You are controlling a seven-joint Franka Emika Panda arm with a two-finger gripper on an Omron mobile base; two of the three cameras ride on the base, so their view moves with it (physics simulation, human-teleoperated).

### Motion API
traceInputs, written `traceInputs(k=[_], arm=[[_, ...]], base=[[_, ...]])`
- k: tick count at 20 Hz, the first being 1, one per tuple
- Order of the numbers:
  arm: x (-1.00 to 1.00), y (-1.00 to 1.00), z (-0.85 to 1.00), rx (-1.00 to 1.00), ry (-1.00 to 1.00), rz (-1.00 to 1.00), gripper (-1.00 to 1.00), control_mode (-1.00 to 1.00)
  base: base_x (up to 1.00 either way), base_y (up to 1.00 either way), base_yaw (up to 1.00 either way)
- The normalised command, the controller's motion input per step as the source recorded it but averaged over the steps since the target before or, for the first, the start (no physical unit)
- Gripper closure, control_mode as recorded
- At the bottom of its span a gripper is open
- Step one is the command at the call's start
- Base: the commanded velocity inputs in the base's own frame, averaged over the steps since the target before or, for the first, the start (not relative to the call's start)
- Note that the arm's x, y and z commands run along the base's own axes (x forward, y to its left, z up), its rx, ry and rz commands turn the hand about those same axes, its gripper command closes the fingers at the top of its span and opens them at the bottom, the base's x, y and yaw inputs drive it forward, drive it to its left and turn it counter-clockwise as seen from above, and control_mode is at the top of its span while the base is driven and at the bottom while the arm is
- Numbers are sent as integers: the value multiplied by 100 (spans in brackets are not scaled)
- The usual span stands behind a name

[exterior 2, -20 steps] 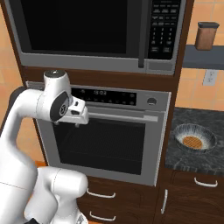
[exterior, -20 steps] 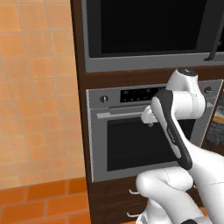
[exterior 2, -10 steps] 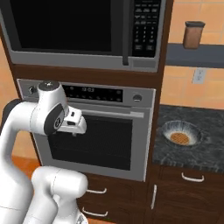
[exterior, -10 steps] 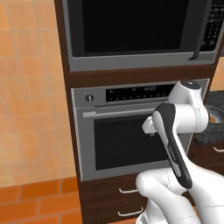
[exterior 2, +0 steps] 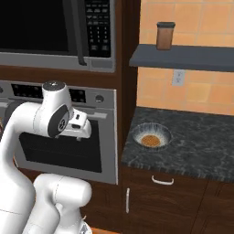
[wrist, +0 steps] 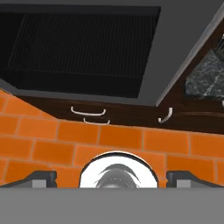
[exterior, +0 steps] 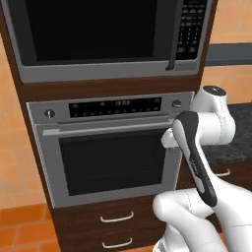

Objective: Open the microwave, place the bowl with waffle inside the microwave, then close the microwave door and turn it on.

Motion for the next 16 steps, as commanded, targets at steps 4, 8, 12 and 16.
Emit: traceInputs(k=[4, 8, 12, 16], arm=[[0, 0, 0, 0, 0, 0, -100, 100], [0, 0, 0, 0, 0, 0, -100, 100], [0, 0, 0, 0, 0, 0, -100, 100], [-4, -6, 0, -1, -6, 12, -100, -100]], base=[[-17, -65, 19], [-21, -60, 27], [-24, -45, 35], [-15, -23, 32]])
